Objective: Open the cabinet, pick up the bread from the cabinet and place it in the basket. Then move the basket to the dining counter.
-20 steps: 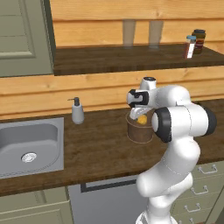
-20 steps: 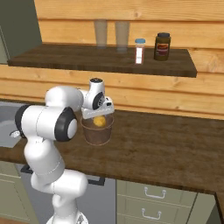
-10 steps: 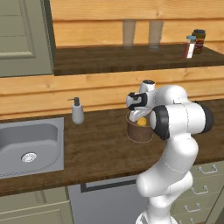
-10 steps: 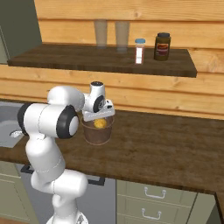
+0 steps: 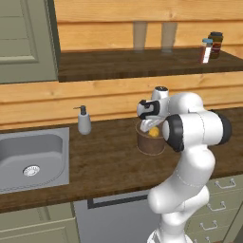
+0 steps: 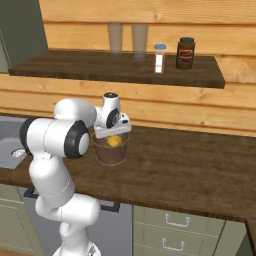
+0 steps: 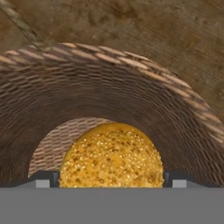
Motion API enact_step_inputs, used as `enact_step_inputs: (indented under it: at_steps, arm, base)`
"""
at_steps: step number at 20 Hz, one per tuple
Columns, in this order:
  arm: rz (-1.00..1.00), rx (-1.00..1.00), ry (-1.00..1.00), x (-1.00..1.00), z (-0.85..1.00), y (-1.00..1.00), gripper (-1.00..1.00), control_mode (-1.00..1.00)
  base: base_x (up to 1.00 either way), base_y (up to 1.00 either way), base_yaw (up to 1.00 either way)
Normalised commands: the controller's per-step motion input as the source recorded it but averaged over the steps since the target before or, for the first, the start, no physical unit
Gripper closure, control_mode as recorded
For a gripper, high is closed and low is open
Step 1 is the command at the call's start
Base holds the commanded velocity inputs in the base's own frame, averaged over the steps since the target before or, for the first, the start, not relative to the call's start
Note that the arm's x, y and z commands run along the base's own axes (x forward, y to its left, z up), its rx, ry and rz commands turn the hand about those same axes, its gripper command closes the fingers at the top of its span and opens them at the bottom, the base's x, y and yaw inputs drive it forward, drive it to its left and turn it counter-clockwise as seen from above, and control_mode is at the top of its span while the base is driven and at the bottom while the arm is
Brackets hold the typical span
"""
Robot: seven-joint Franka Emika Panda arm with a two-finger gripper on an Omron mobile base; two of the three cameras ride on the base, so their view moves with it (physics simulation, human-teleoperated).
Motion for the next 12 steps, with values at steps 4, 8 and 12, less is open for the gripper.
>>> enact_step_inputs:
  at_steps: [4, 8, 12]
  arm:
    - [0.0, -0.02, 0.0, 0.0, 0.16, 0.0, -1.0, -1.0]
    - [0.0, 0.0, -0.01, -0.04, 0.23, 0.0, -1.0, -1.0]
    - [-0.05, 0.0, -0.02, -0.28, 0.34, 0.01, -1.0, -1.0]
  base:
    - [0.0, 0.0, 0.0]
    - [0.0, 0.0, 0.0]
    - [0.0, 0.0, 0.0]
